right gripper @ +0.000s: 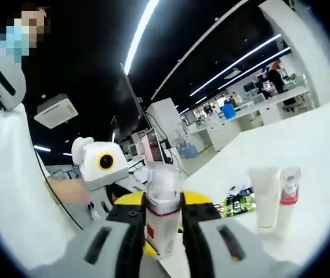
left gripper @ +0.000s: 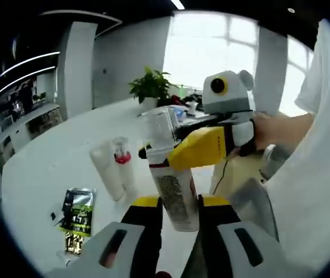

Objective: Arrange the skincare products in the storage area until every visible bottle or jar stands upright without overlapping.

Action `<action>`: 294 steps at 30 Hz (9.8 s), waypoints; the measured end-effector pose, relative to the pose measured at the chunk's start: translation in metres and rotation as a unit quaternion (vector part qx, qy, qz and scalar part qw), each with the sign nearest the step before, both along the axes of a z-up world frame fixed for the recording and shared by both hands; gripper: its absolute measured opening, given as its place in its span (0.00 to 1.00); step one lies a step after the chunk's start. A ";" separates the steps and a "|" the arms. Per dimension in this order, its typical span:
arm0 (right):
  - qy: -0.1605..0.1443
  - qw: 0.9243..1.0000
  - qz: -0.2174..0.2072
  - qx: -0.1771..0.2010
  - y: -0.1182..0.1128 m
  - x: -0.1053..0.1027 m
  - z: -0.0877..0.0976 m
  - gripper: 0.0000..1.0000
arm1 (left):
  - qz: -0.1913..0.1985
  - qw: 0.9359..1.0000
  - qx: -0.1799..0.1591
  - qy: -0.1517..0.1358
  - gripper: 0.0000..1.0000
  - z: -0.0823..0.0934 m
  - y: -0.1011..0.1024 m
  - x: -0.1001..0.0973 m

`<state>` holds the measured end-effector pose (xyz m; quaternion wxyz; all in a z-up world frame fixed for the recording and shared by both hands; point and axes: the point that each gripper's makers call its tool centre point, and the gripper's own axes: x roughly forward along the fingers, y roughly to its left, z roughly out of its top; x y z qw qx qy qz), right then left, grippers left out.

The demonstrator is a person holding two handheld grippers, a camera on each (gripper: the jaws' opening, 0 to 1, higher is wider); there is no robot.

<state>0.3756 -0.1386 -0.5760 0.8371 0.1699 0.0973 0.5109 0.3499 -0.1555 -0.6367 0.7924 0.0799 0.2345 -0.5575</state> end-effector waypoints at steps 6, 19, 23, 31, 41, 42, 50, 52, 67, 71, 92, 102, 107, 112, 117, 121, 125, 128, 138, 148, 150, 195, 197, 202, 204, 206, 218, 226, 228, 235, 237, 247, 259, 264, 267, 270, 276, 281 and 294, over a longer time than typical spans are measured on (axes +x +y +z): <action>-0.009 1.000 -0.008 -0.029 0.000 0.001 0.002 0.22 | 0.006 1.000 -0.004 0.003 0.19 -0.001 0.000 0.005; -0.060 0.987 -0.027 -0.149 0.007 -0.003 -0.004 0.22 | -0.005 1.000 0.015 -0.006 0.17 -0.011 0.001 0.012; -0.067 0.983 -0.043 -0.166 0.005 -0.002 -0.008 0.22 | -0.018 0.999 0.029 -0.029 0.17 -0.016 0.001 0.017; -0.085 0.966 -0.070 -0.233 0.002 0.007 -0.029 0.22 | -0.031 0.998 0.041 -0.045 0.17 -0.034 -0.004 0.029; -0.063 0.953 -0.097 -0.280 -0.006 0.020 -0.068 0.21 | -0.049 0.995 0.070 -0.044 0.17 -0.074 -0.010 0.042; -0.059 0.951 -0.097 -0.286 -0.006 0.020 -0.073 0.21 | -0.053 0.995 0.077 -0.042 0.17 -0.080 -0.011 0.042; -0.039 0.943 -0.117 -0.308 -0.012 0.027 -0.102 0.21 | -0.062 0.992 0.093 -0.051 0.17 -0.106 -0.017 0.049; -0.035 0.942 -0.119 -0.312 -0.014 0.028 -0.107 0.21 | -0.063 0.992 0.097 -0.050 0.17 -0.113 -0.018 0.050; -0.004 0.932 -0.129 -0.338 -0.025 0.038 -0.140 0.21 | -0.079 0.990 0.109 -0.036 0.17 -0.145 -0.028 0.059; 0.002 0.931 -0.131 -0.341 -0.027 0.040 -0.144 0.21 | -0.081 0.990 0.111 -0.032 0.17 -0.149 -0.029 0.060; 0.011 0.927 -0.135 -0.350 -0.030 0.046 -0.156 0.21 | -0.091 0.988 0.119 -0.032 0.18 -0.161 -0.032 0.064; 0.010 0.925 -0.135 -0.356 -0.029 0.050 -0.156 0.22 | -0.094 0.987 0.122 -0.034 0.18 -0.163 -0.033 0.068; 0.013 0.923 -0.146 -0.355 -0.033 0.050 -0.156 0.22 | -0.101 0.987 0.123 -0.037 0.18 -0.163 -0.036 0.068; 0.012 0.921 -0.153 -0.359 -0.037 0.052 -0.157 0.21 | -0.106 0.986 0.122 -0.038 0.18 -0.163 -0.039 0.069; 0.011 0.916 -0.169 -0.362 -0.044 0.055 -0.157 0.21 | -0.112 0.985 0.121 -0.042 0.18 -0.163 -0.045 0.072; 0.011 0.914 -0.179 -0.364 -0.049 0.057 -0.157 0.21 | -0.117 0.985 0.121 -0.041 0.18 -0.163 -0.051 0.075; 0.012 0.912 -0.185 -0.365 -0.054 0.061 -0.157 0.21 | -0.121 0.984 0.122 -0.041 0.18 -0.163 -0.055 0.078; 0.012 0.911 -0.189 -0.366 -0.057 0.063 -0.157 0.21 | -0.122 0.984 0.122 -0.039 0.18 -0.163 -0.059 0.080; 0.009 0.911 -0.191 -0.367 -0.068 0.073 -0.158 0.21 | -0.117 0.984 0.123 -0.045 0.18 -0.163 -0.069 0.091; 0.007 0.907 -0.198 -0.372 -0.080 0.084 -0.159 0.21 | -0.110 0.986 0.117 -0.044 0.18 -0.163 -0.081 0.101; 0.006 0.906 -0.200 -0.373 -0.082 0.086 -0.159 0.21 | -0.107 0.986 0.117 -0.044 0.18 -0.163 -0.083 0.103; 0.065 0.891 -0.252 -0.373 -0.100 0.096 -0.186 0.20 | -0.085 0.989 0.115 -0.048 0.18 -0.169 -0.095 0.118; 0.085 0.890 -0.272 -0.356 -0.100 0.098 -0.188 0.20 | -0.087 0.988 0.114 -0.049 0.18 -0.170 -0.095 0.118; 0.138 0.879 -0.338 -0.307 -0.102 0.101 -0.192 0.20 | -0.090 0.988 0.117 -0.050 0.18 -0.170 -0.095 0.119; 0.130 0.875 -0.349 -0.308 -0.102 0.101 -0.192 0.20 | -0.089 0.988 0.118 -0.051 0.19 -0.170 -0.095 0.119; 0.125 0.873 -0.355 -0.311 -0.101 0.101 -0.192 0.20 | -0.088 0.988 0.119 -0.052 0.20 -0.170 -0.094 0.119; 0.124 0.859 -0.393 -0.305 -0.109 0.101 -0.192 0.19 | -0.080 0.987 0.124 -0.060 0.20 -0.165 -0.085 0.115; 0.126 0.857 -0.397 -0.304 -0.104 0.104 -0.193 0.20 | -0.041 0.990 0.125 -0.050 0.21 -0.162 -0.057 0.113; 0.126 0.855 -0.400 -0.305 -0.105 0.105 -0.193 0.20 | -0.034 0.990 0.127 -0.048 0.21 -0.161 -0.050 0.112; 0.127 0.851 -0.405 -0.309 -0.108 0.105 -0.193 0.20 | -0.022 0.990 0.130 -0.044 0.21 -0.160 -0.036 0.108; 0.124 0.852 -0.398 -0.316 -0.104 0.104 -0.194 0.20 | -0.020 0.990 0.130 -0.044 0.21 -0.159 -0.035 0.109; 0.143 0.847 -0.398 -0.323 -0.108 0.096 -0.204 0.25 | -0.013 0.991 0.127 -0.049 0.21 -0.153 -0.031 0.109; 0.148 0.852 -0.383 -0.326 -0.101 0.089 -0.206 0.32 | 0.006 0.991 0.126 -0.047 0.24 -0.146 -0.019 0.105; 0.147 0.860 -0.369 -0.321 -0.098 0.083 -0.204 0.37 | 0.015 0.992 0.122 -0.040 0.27 -0.143 -0.014 0.101; 0.143 0.867 -0.358 -0.316 -0.094 0.081 -0.202 0.47 | 0.025 0.991 0.123 -0.040 0.31 -0.141 -0.008 0.099; 0.151 0.871 -0.351 -0.310 -0.093 0.078 -0.202 0.52 | 0.037 0.991 0.120 -0.035 0.35 -0.138 -0.001 0.097; 0.156 0.877 -0.334 -0.307 -0.088 0.071 -0.200 0.59 | 0.076 0.990 0.118 -0.015 0.43 -0.133 0.014 0.094; 0.165 0.884 -0.320 -0.298 -0.083 0.065 -0.196 0.69 | 0.101 0.990 0.102 0.006 0.53 -0.125 0.022 0.089; 0.149 0.908 -0.277 -0.278 -0.070 0.048 -0.177 0.84 | 0.161 0.983 0.069 0.050 0.72 -0.113 0.048 0.068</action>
